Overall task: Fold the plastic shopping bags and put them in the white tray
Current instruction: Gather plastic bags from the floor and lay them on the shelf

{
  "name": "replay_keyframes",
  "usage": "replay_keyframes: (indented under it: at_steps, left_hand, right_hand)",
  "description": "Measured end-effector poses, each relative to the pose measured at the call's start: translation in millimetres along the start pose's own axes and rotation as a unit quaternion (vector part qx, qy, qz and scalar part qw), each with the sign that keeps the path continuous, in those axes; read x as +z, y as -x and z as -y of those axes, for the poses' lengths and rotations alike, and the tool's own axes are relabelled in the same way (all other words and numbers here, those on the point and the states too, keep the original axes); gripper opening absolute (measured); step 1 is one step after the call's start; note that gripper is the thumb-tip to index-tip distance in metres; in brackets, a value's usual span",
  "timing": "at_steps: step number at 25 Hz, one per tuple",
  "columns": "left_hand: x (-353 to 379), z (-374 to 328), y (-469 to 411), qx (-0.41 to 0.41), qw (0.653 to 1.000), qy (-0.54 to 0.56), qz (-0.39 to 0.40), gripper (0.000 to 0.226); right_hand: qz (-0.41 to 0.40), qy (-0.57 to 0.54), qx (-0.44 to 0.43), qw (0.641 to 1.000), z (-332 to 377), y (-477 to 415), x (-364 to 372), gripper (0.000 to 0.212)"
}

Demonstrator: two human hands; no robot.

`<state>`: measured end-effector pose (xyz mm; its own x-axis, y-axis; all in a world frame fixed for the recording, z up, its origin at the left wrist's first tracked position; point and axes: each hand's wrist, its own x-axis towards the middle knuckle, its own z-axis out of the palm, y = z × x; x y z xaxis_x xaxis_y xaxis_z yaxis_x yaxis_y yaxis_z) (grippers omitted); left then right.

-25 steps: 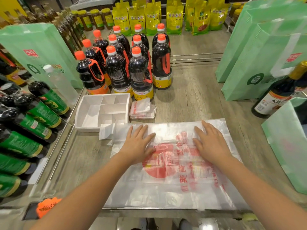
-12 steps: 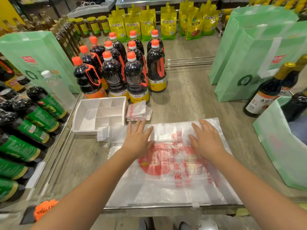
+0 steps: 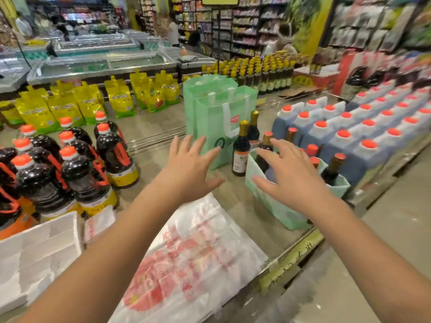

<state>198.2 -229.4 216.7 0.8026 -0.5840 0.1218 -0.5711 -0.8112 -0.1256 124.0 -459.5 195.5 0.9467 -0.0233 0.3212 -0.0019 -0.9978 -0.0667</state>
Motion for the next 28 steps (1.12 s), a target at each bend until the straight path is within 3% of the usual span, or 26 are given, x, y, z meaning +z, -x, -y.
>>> replay_keyframes:
  at_steps: [6,14,21,28]
  left_hand:
    - [-23.2,-157.3,-38.6,0.244,0.964,0.056,-0.087,0.069]
    - [-23.9,-421.3,-67.0,0.455,0.886,0.061,-0.067,0.068]
    - [-27.1,-663.4,-139.6,0.516,0.856,0.033,-0.019,0.068]
    - [-33.1,-814.3,-221.9,0.525,0.851,0.012,-0.002,0.069]
  right_hand:
    - [-0.064,0.046,0.244,0.967,-96.0,143.2,-59.4,0.062]
    - [-0.049,0.085,0.491,0.866,-248.1,333.2,-94.0,0.071]
    - [-0.018,0.078,0.561,0.824,-432.1,421.3,-131.1,0.067]
    - [0.004,0.069,0.567,0.821,-593.7,431.9,-154.4,0.067]
